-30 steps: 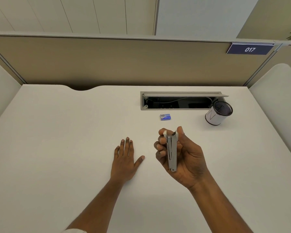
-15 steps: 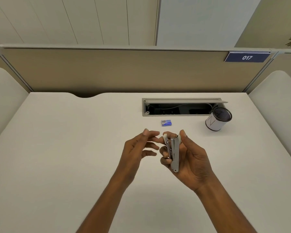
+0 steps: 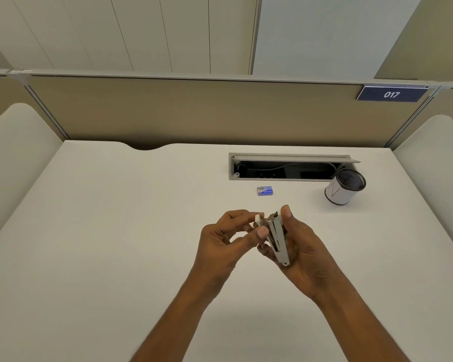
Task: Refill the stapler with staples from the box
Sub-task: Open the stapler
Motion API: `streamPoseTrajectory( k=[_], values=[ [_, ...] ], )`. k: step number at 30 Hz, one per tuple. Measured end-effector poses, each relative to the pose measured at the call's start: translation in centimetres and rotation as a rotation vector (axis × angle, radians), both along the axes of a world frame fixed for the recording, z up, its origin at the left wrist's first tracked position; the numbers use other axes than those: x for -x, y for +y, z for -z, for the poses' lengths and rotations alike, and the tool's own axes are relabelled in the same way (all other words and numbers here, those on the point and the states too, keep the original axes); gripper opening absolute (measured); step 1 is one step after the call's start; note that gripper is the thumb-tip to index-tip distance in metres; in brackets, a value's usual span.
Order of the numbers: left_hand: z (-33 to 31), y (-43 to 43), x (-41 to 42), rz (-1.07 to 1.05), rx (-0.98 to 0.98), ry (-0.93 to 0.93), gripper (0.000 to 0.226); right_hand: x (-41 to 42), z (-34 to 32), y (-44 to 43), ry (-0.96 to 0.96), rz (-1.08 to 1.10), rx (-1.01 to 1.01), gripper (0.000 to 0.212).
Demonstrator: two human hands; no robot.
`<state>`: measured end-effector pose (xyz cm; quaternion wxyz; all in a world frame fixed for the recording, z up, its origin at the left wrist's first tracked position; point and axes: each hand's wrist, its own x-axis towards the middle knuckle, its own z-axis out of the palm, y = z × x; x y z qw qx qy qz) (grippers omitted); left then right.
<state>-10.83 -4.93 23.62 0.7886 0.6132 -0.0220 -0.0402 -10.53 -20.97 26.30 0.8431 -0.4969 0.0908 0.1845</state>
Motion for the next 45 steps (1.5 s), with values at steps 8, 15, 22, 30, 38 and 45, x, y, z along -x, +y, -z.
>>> streamPoseTrajectory(
  k=[8,15,22,30,38,45],
  values=[
    [-0.3,0.5,0.1,-0.025,0.135,0.054,0.048,0.8,-0.6,-1.5,-0.318,-0.036,0.353,0.031],
    [-1.1,0.6,0.5,0.092,0.045,0.039,0.039,1.2,-1.1,-2.1,-0.437,-0.042,0.503,0.023],
    [-1.7,1.0,1.2,0.113,0.02,0.063,0.038,1.8,-1.4,-2.6,-0.501,-0.072,0.558,0.024],
    [-2.0,1.1,1.7,0.081,-0.037,0.033,0.028,2.3,-1.6,-2.7,-0.499,-0.115,0.522,0.027],
    [-1.8,1.0,2.1,0.091,-0.117,-0.009,0.016,2.9,-1.3,-2.4,-0.456,-0.119,0.447,0.026],
    [-1.7,0.7,2.1,0.09,-0.134,-0.05,0.009,3.4,-1.2,-1.9,-0.539,-0.037,0.5,0.021]
  ],
)
